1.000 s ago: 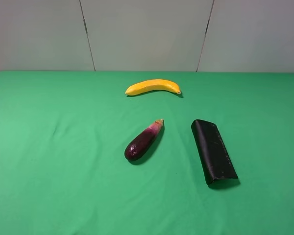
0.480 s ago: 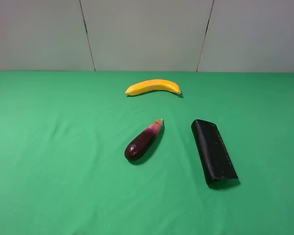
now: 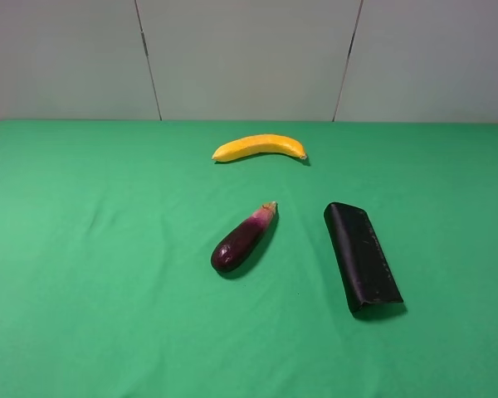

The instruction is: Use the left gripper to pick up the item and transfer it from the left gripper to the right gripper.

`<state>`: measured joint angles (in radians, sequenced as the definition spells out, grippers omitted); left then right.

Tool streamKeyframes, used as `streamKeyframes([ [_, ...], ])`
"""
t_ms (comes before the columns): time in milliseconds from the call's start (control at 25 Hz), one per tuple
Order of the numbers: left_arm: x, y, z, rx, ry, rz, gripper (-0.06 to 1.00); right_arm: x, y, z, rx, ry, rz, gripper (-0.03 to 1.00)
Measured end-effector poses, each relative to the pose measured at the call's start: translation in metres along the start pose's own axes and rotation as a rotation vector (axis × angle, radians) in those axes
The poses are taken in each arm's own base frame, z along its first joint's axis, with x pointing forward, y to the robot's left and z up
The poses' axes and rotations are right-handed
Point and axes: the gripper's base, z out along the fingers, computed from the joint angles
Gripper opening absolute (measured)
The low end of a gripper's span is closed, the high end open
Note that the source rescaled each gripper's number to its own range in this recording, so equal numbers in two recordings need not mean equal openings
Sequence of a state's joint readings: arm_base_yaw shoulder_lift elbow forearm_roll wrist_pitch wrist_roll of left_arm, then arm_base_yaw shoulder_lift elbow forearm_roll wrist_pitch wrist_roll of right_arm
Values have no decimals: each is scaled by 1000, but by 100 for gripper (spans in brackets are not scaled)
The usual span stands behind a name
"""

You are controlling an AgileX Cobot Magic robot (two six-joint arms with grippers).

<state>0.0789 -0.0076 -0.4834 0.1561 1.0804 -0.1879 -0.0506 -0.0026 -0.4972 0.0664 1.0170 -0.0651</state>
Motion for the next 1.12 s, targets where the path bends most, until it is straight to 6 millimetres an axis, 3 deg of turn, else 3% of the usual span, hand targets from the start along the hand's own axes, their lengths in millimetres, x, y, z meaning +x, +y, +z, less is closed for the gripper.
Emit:
streamKeyframes([
  [1120,0,0,0,1,0,0,96,0,0,0,1,-2,-1,100],
])
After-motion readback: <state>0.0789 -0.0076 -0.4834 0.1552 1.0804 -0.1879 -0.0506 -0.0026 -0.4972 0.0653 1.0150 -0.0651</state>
